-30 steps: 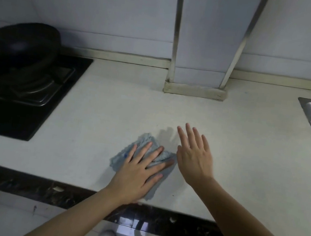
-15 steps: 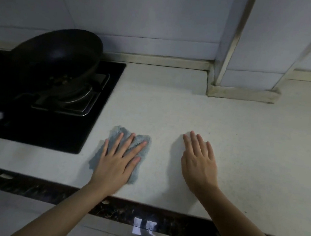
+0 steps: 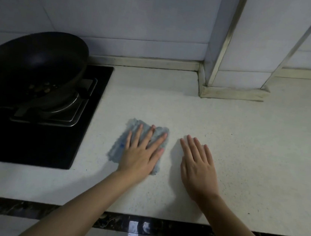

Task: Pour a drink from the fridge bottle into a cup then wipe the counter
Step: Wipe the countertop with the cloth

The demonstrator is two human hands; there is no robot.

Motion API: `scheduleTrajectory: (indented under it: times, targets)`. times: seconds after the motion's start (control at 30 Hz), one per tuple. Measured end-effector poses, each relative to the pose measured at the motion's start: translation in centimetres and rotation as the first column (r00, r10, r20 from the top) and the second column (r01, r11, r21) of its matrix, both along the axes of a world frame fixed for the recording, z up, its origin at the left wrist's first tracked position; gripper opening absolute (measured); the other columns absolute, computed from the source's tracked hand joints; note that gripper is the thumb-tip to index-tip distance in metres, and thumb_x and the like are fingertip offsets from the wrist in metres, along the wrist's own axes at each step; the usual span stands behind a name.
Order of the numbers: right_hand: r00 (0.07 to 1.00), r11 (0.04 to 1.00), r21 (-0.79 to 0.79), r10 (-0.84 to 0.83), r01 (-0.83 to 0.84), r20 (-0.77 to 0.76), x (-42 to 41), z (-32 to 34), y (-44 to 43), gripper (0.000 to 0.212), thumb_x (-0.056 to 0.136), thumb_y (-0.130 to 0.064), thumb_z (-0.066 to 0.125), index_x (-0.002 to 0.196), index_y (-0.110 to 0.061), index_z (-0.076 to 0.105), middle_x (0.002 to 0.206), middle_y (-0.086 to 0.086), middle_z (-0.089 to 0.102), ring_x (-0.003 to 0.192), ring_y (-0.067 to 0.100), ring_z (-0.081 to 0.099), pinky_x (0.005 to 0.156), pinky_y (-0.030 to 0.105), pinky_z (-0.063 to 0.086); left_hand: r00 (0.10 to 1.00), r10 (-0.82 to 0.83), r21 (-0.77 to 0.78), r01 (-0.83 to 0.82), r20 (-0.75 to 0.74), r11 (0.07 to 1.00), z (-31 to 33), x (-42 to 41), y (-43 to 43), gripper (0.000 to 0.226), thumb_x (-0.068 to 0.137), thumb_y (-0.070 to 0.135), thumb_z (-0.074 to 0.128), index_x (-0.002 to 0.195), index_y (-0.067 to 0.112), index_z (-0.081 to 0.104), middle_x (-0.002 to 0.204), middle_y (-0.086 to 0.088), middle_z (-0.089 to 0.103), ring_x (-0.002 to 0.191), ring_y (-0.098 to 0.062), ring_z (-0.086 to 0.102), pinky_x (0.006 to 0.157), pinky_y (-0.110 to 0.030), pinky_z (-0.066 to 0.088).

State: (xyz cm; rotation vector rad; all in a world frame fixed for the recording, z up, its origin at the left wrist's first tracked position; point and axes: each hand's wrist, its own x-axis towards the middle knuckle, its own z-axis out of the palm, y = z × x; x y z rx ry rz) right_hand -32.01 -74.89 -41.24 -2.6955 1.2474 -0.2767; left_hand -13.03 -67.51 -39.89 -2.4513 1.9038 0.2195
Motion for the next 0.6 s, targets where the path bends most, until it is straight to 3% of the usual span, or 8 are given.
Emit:
scheduleTrajectory:
  times: [0.13,0.23,0.47,0.6]
  targets:
    - [1.000,1.000,0.003,0.006,-0.006,-0.001,-0.2,0.0,-0.1,0.053,0.101,-0.033,0.016,0.153,-0.021,0.012,0.160,0.001,0.011,0.148,0.015,0.002,0.120,0.042,0.011,0.989,-0.146,-0.075,0.144,-0.019,0.987,0.0,0.1,4.1,0.052,0.103,0.056,0.006,0.153,0.049,-0.008,0.165,0.012,-0.006,0.152,-0.020,-0.014,0.122,-0.047,-0.003]
    - [1.000,1.000,0.008,0.016,-0.016,0.008,-0.2,0.1,0.1,0.053,0.101,-0.032,0.016,0.153,-0.020,0.012,0.160,0.001,0.010,0.148,0.015,0.001,0.120,0.042,0.011,0.988,-0.153,-0.085,0.152,-0.015,0.985,-0.1,2.1,6.5,0.053,0.103,0.060,0.009,0.153,0.049,0.000,0.165,0.015,-0.002,0.152,-0.015,-0.007,0.122,-0.048,-0.002]
    - [1.000,1.000,0.024,0.011,-0.011,0.008,-0.2,0.1,-0.3,0.054,0.100,-0.034,0.016,0.153,-0.021,0.016,0.160,0.000,0.013,0.148,0.015,0.003,0.119,0.044,0.014,0.995,0.080,-0.042,-0.083,-0.062,0.996,-0.2,5.4,2.4,0.057,0.090,0.072,0.001,0.146,0.062,-0.008,0.163,0.017,-0.015,0.150,-0.021,-0.022,0.119,-0.058,-0.009]
    - [1.000,1.000,0.021,0.015,-0.016,0.020,-0.2,0.2,-0.3,0.054,0.100,-0.033,0.021,0.152,-0.021,0.018,0.159,0.000,0.016,0.148,0.015,0.006,0.119,0.044,0.015,0.983,0.175,-0.027,-0.177,-0.048,0.984,-0.4,3.5,-2.4,0.057,0.090,0.068,-0.007,0.145,0.059,-0.018,0.164,0.013,-0.017,0.148,-0.028,-0.024,0.118,-0.060,-0.008]
